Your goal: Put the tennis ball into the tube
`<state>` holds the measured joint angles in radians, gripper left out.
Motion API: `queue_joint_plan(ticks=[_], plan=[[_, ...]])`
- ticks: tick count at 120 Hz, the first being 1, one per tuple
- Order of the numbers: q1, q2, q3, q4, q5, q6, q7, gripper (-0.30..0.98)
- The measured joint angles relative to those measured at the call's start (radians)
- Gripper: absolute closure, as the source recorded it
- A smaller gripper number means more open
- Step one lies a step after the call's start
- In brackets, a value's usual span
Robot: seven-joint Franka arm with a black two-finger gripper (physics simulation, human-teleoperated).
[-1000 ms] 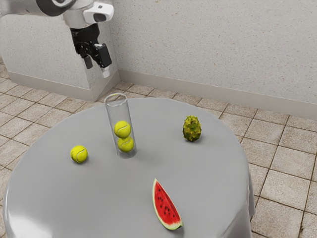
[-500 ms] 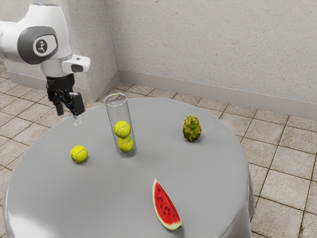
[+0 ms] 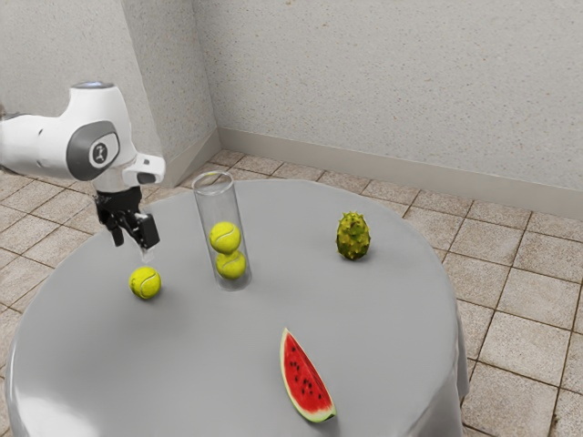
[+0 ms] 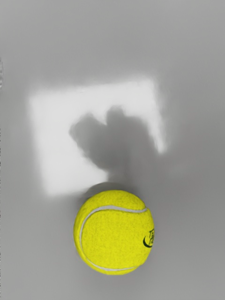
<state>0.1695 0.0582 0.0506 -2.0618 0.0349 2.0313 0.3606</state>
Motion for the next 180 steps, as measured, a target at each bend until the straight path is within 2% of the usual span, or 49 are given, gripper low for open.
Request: queue_joint_plan(ticks=[33, 95, 126, 144, 166, 180], plan=[[0.074, 0.119, 0.000, 0.004, -0.002, 0.112, 0.059, 0.00], [0.095, 0.306, 0.000, 0.072, -0.008, 0.281, 0.124, 0.00], [0.096, 0.347, -0.001, 0.075, -0.030, 0.324, 0.142, 0.00], [0.096, 0.347, -0.004, 0.073, -0.041, 0.326, 0.150, 0.04], [0.096, 0.347, -0.004, 0.072, -0.056, 0.325, 0.154, 0.32], [0.096, 0.347, -0.004, 0.072, -0.059, 0.322, 0.150, 0.30]])
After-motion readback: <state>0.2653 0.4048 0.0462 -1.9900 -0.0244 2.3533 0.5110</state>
